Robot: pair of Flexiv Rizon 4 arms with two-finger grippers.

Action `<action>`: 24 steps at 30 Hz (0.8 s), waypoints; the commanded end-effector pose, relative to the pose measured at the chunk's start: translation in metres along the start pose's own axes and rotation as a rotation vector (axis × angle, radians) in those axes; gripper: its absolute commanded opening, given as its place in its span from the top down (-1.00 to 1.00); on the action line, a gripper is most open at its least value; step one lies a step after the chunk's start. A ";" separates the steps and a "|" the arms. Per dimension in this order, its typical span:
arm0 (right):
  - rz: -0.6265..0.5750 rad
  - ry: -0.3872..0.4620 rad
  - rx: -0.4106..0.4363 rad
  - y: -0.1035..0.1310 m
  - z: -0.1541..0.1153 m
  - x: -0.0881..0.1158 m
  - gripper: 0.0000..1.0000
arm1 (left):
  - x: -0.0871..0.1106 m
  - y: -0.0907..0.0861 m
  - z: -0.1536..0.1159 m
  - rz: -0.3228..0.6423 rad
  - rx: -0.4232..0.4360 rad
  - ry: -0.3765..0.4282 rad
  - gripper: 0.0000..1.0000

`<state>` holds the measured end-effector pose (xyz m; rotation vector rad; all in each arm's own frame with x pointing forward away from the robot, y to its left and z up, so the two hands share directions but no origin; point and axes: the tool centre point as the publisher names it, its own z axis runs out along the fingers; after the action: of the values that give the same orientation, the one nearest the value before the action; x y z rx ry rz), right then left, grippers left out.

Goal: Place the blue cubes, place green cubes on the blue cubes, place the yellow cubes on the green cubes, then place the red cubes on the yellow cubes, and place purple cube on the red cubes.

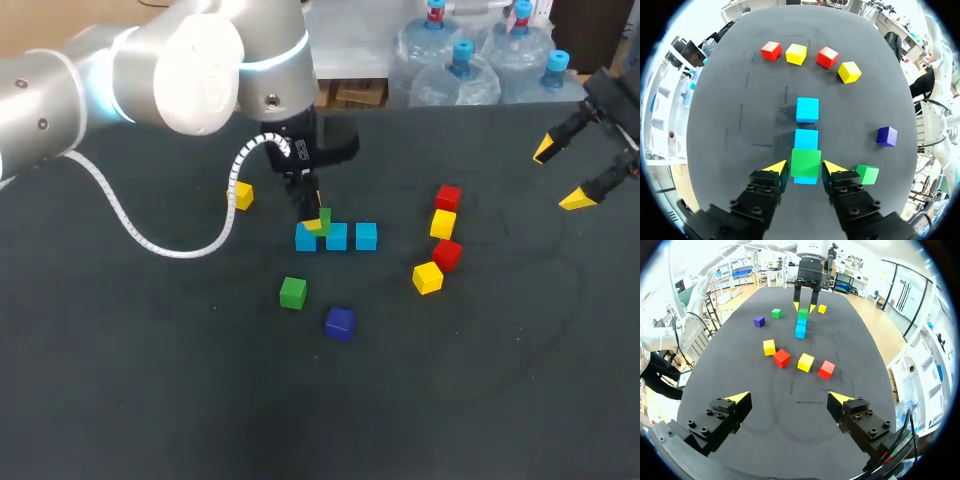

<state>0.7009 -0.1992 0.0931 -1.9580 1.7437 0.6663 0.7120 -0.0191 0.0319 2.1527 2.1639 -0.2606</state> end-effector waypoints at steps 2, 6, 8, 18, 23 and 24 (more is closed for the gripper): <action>-0.001 -0.001 0.000 0.000 0.000 0.000 -1.00 | -0.002 0.004 0.000 0.004 0.006 -0.001 0.11; -0.001 -0.001 0.000 0.000 0.000 0.000 -1.00 | -0.004 0.003 -0.004 0.015 0.003 -0.006 -0.08; -0.001 -0.001 0.000 0.000 0.000 0.000 -1.00 | -0.005 0.004 -0.008 0.024 0.002 -0.009 -0.89; -0.001 -0.001 0.000 0.000 0.000 0.000 -1.00 | -0.004 0.004 -0.038 0.056 -0.032 -0.022 -1.00; -0.001 -0.001 0.000 0.000 0.000 0.000 -1.00 | 0.000 0.001 -0.058 0.083 -0.057 -0.035 -1.00; -0.001 -0.001 0.000 0.000 0.000 0.000 -1.00 | 0.001 0.000 -0.062 0.089 -0.061 -0.036 -1.00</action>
<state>0.7009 -0.1992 0.0931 -1.9580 1.7437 0.6663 0.7253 -0.0166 0.0822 2.1937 2.0402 -0.2308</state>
